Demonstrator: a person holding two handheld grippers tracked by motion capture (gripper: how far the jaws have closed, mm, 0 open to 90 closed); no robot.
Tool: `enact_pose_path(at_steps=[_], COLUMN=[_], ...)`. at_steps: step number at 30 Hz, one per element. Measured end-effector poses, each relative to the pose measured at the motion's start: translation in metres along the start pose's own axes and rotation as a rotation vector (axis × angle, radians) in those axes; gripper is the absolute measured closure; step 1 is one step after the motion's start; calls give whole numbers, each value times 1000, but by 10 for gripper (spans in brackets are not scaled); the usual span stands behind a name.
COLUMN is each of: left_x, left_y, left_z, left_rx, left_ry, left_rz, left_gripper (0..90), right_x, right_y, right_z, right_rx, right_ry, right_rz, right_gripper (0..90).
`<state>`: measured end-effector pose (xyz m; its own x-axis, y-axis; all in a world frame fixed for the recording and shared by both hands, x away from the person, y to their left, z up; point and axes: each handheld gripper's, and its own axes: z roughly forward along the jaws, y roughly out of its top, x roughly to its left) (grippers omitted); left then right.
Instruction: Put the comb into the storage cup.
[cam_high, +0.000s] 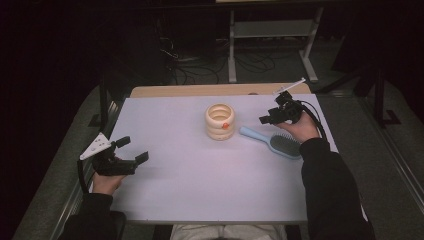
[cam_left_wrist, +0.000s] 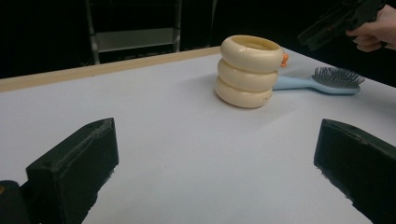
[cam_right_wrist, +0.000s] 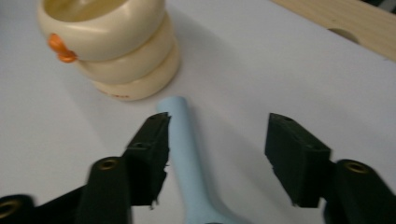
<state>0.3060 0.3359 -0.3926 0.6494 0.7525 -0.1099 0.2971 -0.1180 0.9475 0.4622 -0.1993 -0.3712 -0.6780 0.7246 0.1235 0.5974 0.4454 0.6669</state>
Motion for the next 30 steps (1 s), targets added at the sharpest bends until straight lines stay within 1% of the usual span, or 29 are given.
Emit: enact_pose_path(at_steps=[1, 2, 5, 9, 12, 13, 20, 22, 25, 30], left_x=[0, 0, 0, 0, 0, 0, 0, 0, 0, -1], left_y=[0, 0, 0, 0, 0, 0, 0, 0, 0, 0], left_z=[0, 0, 0, 0, 0, 0, 0, 0, 0, 0], left_rx=[-4, -3, -1, -1, -3, -2, -1, -1, 0, 2], left_ry=[0, 0, 0, 1, 1, 1, 2, 2, 2, 0], left_rz=[-1, -1, 0, 0, -1, 0, 1, 1, 2, 7], left_gripper=[0, 0, 0, 0, 0, 0, 0, 0, 0, 0], right_x=[0, 1, 0, -1, -2, -2, -3, -1, 1, 3], right_y=[0, 0, 0, 1, 2, 2, 1, 1, 2, 4], right_z=[1, 2, 3, 4, 6, 7, 19, 22, 28, 37], right_rx=[4, 3, 6, 5, 1, 4, 13, 3, 1, -4], right_ry=[-30, -45, -68, -73, -60, -57, -78, -95, -106, -95], right_rz=[-5, -5, 0, 17, 32, 38, 76, 72, 75, 114], right_gripper=[483, 531, 629, 753, 865, 887, 891, 891, 891, 891])
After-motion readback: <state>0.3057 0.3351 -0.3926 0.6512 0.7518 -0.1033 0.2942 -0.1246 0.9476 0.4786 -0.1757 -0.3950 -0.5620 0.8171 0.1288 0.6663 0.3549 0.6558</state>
